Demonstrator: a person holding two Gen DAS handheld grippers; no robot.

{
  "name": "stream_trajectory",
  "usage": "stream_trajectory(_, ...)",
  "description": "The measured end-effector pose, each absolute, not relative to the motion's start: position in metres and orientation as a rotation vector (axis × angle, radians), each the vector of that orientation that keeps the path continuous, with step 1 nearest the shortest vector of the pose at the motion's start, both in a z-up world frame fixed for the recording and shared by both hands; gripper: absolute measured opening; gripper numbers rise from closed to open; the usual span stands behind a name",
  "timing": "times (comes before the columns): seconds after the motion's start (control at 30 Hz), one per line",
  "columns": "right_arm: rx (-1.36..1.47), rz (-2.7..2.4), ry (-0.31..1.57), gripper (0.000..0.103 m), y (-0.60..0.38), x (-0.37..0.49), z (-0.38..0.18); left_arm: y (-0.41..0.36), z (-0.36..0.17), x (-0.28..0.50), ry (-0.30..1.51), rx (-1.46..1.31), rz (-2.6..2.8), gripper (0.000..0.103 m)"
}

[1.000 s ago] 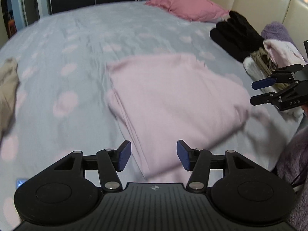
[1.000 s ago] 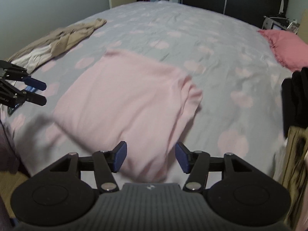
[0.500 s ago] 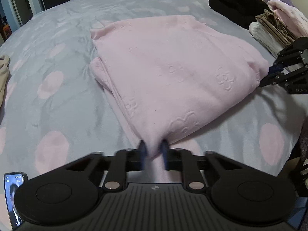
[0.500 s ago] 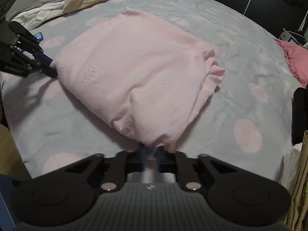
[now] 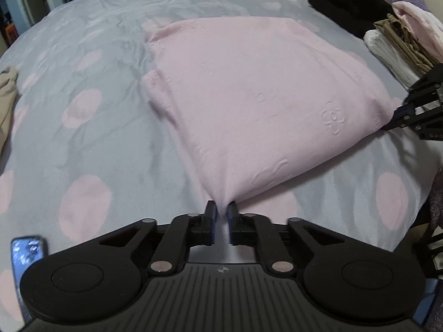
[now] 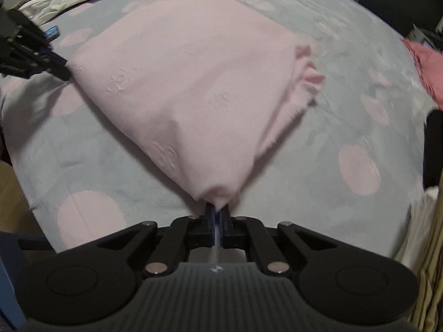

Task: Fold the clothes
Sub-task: 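Grasp the folded pink garment's edge with the right gripper while the left gripper grasps beside it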

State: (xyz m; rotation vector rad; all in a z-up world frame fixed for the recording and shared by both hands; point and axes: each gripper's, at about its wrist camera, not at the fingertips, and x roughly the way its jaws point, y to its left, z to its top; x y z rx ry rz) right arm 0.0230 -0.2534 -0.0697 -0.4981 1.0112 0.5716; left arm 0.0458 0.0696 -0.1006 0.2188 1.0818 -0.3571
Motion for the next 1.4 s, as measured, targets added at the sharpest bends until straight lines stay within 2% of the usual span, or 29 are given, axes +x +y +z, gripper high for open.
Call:
stream_trajectory(0.1, -0.494, 0.492, 1.025, 0.007, -0.265, 0.027, -0.066, 0.082, -0.092, 0.045, 1.078, 0.201, -0.31, 0.01)
stream_trajectory(0.13, -0.472, 0.468, 1.021, 0.008, -0.269, 0.029, -0.062, 0.085, -0.087, 0.044, 1.064, 0.185, -0.3, 0.013)
stream_trajectory(0.2, -0.387, 0.426, 1.009, 0.022, -0.278, 0.036, -0.053, 0.091, -0.079, 0.045, 1.032, 0.121, -0.283, 0.025)
stream_trajectory(0.23, -0.334, 0.409, 1.0, 0.039, -0.284, 0.039, -0.048, 0.094, -0.075, 0.045, 1.015, 0.085, -0.275, 0.041)
stream_trajectory(0.27, -0.277, 0.402, 0.994, 0.043, -0.288, 0.041, -0.044, 0.097, -0.071, 0.045, 0.997, 0.048, -0.269, 0.053)
stream_trajectory(0.4, -0.066, 0.379, 0.984, 0.051, -0.296, 0.055, -0.033, 0.109, -0.065, 0.056, 0.958, -0.13, -0.264, 0.054)
stream_trajectory(0.53, 0.179, 0.36, 0.997, 0.07, -0.302, 0.072, -0.034, 0.121, -0.069, 0.078, 0.954, -0.31, -0.251, 0.06)
stream_trajectory(0.6, 0.306, 0.37, 1.011, 0.071, -0.301, 0.079, -0.037, 0.125, -0.079, 0.089, 0.969, -0.372, -0.249, 0.061)
stream_trajectory(0.67, 0.398, 0.39, 1.032, 0.078, -0.301, 0.087, -0.044, 0.13, -0.089, 0.101, 0.983, -0.434, -0.247, 0.061)
stream_trajectory(0.9, 0.555, 0.373, 1.069, 0.078, -0.301, 0.115, -0.067, 0.131, -0.123, 0.134, 1.055, -0.55, -0.263, 0.061)
stream_trajectory(1.1, 0.63, 0.362, 1.141, 0.079, -0.297, 0.144, -0.093, 0.139, -0.141, 0.151, 1.03, -0.621, -0.299, 0.061)
stream_trajectory(1.4, 0.65, 0.398, 1.119, 0.077, -0.267, 0.184, -0.103, 0.134, -0.149, 0.176, 0.964, -0.653, -0.296, 0.058)
